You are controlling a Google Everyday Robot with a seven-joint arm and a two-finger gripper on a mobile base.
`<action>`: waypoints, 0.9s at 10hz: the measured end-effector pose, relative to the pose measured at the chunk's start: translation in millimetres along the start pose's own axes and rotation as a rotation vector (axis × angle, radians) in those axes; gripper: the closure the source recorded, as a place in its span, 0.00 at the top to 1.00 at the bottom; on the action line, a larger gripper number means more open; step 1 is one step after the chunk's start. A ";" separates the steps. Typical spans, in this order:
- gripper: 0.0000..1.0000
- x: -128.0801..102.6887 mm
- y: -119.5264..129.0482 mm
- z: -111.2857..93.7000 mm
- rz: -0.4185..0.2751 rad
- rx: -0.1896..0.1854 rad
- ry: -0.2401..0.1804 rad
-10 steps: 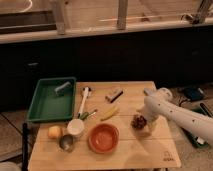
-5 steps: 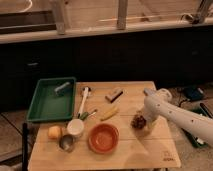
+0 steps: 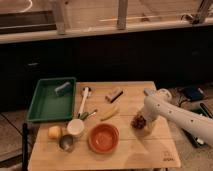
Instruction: Place grapes in red bowl
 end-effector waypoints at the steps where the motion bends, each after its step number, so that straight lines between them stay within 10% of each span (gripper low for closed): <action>1: 0.47 0.2 0.3 -0.1 0.001 0.000 0.000; 5: 0.35 -1.5 -0.4 -3.9 -0.003 -0.001 -0.001; 9: 0.01 4.7 0.7 -32.9 0.009 0.023 0.002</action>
